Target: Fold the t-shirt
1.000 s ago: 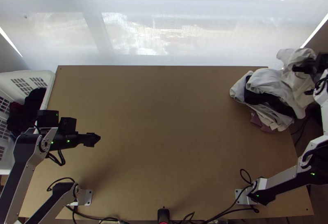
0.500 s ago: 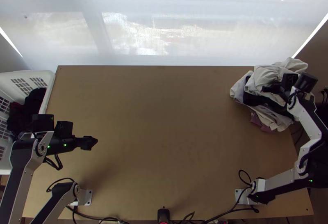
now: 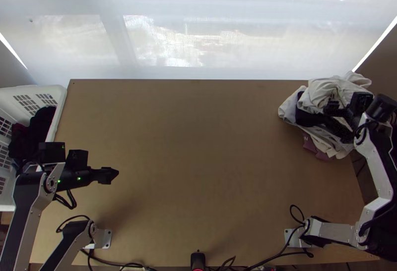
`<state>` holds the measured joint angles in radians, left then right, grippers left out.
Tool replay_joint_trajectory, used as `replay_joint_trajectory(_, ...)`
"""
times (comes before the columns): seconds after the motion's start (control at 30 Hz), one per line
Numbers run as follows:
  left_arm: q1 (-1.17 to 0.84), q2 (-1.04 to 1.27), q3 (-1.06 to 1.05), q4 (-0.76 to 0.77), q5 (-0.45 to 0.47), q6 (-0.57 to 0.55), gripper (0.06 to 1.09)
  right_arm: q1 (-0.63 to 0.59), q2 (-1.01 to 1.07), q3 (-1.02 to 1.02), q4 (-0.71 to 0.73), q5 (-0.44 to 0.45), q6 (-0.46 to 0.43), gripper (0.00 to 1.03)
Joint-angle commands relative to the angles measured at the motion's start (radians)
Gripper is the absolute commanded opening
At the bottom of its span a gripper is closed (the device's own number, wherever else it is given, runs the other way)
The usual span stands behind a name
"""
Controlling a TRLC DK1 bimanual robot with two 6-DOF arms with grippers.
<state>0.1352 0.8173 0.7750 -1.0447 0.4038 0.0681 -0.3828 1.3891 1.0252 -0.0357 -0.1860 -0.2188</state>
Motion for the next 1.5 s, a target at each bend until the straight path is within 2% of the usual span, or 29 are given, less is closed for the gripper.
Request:
replay_joint_trajectory(0.0, 0.003, -0.037, -0.029, -0.011, 0.003, -0.007, 1.03, 0.013, -0.101, 0.064, 0.000, -0.044, 0.044, 0.95)
replay_joint_trajectory(0.1, 0.004, -0.043, -0.025, -0.018, 0.003, -0.008, 1.03, 0.030, -0.094, 0.125, 0.002, -0.082, 0.113, 0.95)
replay_joint_trajectory(0.2, 0.004, -0.043, -0.019, -0.023, 0.003, -0.008, 1.03, 0.065, -0.032, 0.184, 0.008, -0.086, 0.145, 0.95)
replay_joint_trajectory(0.43, 0.000, -0.033, 0.006, -0.040, 0.001, -0.008, 1.03, 0.084, 0.291, 0.297, 0.060, -0.084, 0.171, 0.95)
replay_joint_trajectory(0.57, 0.003, -0.043, 0.007, -0.058, 0.001, -0.011, 1.03, 0.067, 0.381, 0.233, 0.060, -0.081, 0.173, 0.95)
replay_joint_trajectory(0.63, 0.006, -0.053, 0.006, -0.071, 0.001, -0.013, 1.03, 0.062, 0.383, 0.145, 0.068, -0.081, 0.150, 0.95)
replay_joint_trajectory(0.77, 0.015, -0.063, 0.007, -0.078, 0.001, -0.011, 1.03, 0.055, 0.384, -0.039, 0.186, -0.067, 0.093, 0.97)
replay_joint_trajectory(0.97, 0.015, -0.052, 0.013, -0.072, 0.001, -0.011, 1.03, 0.016, 0.392, -0.093, 0.218, -0.066, 0.059, 0.97)
replay_joint_trajectory(1.3, 0.034, -0.070, 0.020, -0.069, -0.002, -0.004, 1.03, 0.016, 0.195, -0.002, 0.207, -0.079, 0.134, 0.98)
replay_joint_trajectory(1.47, 0.066, -0.099, 0.010, -0.063, -0.003, 0.007, 1.04, 0.042, 0.079, 0.059, 0.201, -0.082, 0.208, 0.98)
